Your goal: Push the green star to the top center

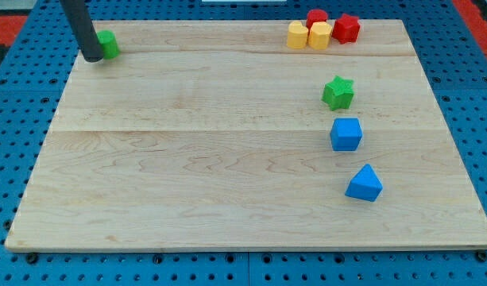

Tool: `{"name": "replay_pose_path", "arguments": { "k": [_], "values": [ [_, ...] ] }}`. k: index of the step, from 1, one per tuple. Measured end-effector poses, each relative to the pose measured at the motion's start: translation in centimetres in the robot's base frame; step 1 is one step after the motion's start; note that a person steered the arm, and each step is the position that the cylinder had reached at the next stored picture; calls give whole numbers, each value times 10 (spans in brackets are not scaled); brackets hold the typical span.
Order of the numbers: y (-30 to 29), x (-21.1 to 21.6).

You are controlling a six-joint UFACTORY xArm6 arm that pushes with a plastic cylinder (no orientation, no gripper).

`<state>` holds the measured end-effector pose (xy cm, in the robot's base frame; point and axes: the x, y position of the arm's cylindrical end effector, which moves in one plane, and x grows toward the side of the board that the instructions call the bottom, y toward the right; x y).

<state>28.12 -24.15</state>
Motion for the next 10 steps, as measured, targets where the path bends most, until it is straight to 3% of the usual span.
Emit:
{"name": "replay_pose_path", "arguments": {
  "k": [1, 2, 6, 7, 8, 9, 10],
  "values": [
    [39, -23],
    [80, -7],
    [444, 53],
    [444, 104],
    [356, 108],
    [308, 57],
    [223, 19]
  ]
}}
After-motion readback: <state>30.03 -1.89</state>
